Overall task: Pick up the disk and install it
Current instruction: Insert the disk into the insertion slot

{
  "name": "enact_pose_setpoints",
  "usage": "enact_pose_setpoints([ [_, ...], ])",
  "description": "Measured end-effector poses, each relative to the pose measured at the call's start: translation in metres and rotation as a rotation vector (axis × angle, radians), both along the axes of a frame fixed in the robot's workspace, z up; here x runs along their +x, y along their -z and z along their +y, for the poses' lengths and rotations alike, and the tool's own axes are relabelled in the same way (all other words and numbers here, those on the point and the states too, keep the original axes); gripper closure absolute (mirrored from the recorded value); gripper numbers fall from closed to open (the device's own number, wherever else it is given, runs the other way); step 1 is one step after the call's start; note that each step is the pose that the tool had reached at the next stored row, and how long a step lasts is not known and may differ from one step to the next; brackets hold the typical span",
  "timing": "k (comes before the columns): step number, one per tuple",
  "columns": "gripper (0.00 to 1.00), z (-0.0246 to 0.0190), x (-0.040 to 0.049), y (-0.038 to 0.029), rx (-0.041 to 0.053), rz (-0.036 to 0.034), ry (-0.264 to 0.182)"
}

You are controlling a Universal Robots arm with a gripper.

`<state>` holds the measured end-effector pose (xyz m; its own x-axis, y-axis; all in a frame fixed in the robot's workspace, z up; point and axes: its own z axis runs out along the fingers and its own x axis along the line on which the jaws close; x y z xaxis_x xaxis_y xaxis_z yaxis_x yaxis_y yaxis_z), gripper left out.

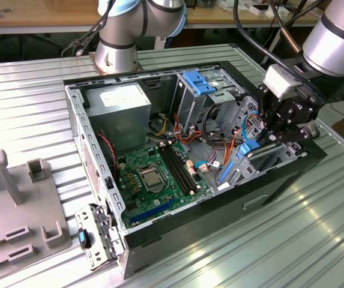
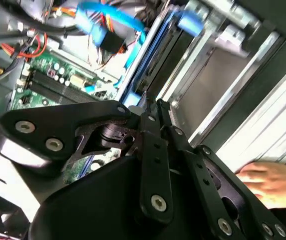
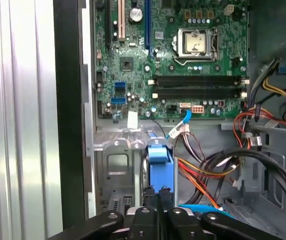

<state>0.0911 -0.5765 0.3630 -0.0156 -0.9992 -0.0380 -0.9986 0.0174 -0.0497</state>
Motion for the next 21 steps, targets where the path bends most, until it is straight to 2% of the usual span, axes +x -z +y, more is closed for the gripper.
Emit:
enact_pose_setpoints([
  [1,0.84,0.0,0.0082,0.0,0.0,0.004,0.0],
  [2,0.89,0.0003,0.0118,0.0002,0.0,0.0048,0.0],
  [5,0.89,0.0012,0.0123,0.0006,0.0001,0.0049,0.0],
  [7,0.89,0.005,0.0123,0.0022,-0.0001,0.0049,0.001],
  [8,0.89,0.0054,0.0123,0.0051,0.0003,0.0053,0.001],
  [11,0.89,0.0054,0.0136,0.0136,0.0,0.0121,0.001],
  [17,0.89,0.0054,0.0149,0.0207,-0.0003,0.0218,0.001],
  [21,0.89,0.0054,0.016,0.027,0.0002,0.0318,0.001],
])
